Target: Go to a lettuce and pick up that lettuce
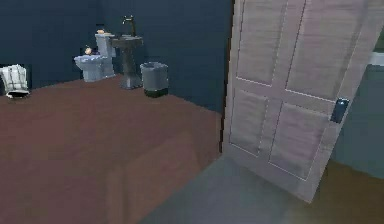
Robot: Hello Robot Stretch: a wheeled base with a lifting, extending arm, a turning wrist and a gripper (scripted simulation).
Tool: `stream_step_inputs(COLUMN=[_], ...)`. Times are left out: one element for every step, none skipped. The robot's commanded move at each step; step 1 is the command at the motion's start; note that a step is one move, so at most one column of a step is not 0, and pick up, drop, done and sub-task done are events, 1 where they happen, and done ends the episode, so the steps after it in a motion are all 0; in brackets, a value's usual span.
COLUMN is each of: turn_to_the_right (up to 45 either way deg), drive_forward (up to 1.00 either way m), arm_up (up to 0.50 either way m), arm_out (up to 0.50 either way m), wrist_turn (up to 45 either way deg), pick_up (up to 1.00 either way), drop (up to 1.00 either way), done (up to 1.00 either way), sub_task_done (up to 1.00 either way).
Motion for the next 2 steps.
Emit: stream_step_inputs(turn_to_the_right=[-33.0,0.0], drive_forward=[0.0,1.0], arm_up=[0.0,0.0], arm_out=[0.0,0.0], wrist_turn=[0.0,0.0], pick_up=[0.0,0.0], drop=[0.0,0.0], done=[0.0,0.0], sub_task_done=[0.0,0.0])
